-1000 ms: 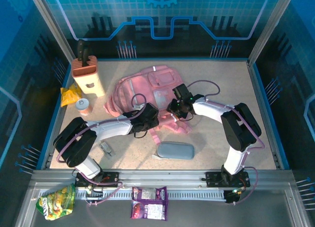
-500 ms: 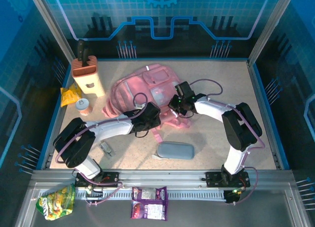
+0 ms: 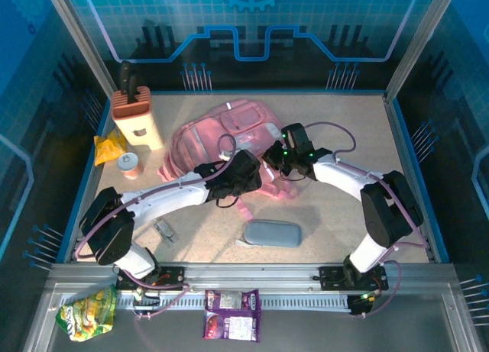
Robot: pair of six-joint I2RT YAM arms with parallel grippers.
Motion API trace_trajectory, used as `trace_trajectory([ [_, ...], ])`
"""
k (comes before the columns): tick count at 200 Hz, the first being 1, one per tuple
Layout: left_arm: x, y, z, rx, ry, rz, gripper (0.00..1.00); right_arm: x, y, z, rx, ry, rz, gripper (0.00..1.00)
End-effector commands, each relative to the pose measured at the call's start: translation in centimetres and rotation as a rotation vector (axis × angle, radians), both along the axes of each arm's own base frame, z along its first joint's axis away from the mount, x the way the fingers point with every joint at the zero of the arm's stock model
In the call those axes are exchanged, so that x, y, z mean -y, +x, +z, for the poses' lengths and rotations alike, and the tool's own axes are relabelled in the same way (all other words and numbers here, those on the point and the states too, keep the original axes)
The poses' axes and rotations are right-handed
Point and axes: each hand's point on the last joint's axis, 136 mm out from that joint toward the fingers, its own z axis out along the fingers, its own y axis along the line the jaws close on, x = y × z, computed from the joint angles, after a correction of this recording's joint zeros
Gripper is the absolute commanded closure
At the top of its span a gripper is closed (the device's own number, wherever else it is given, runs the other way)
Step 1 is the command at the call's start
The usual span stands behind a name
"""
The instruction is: Pack the student bag
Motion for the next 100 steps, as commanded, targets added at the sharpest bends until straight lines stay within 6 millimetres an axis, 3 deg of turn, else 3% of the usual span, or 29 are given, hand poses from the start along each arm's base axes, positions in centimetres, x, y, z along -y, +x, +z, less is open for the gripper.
trace_trajectory([
  [1,-1.0,0.2,-0.6,-0.015,0.092,0.014,0.46,-1.1,0.2,3.6,0.080,0.096,0.028,1.00],
  [100,-0.6,4.1,-2.0,0.013,0.228,0.050,0.58,-1.2,0.0,2.8,0.066,0.113,0.023,1.00],
])
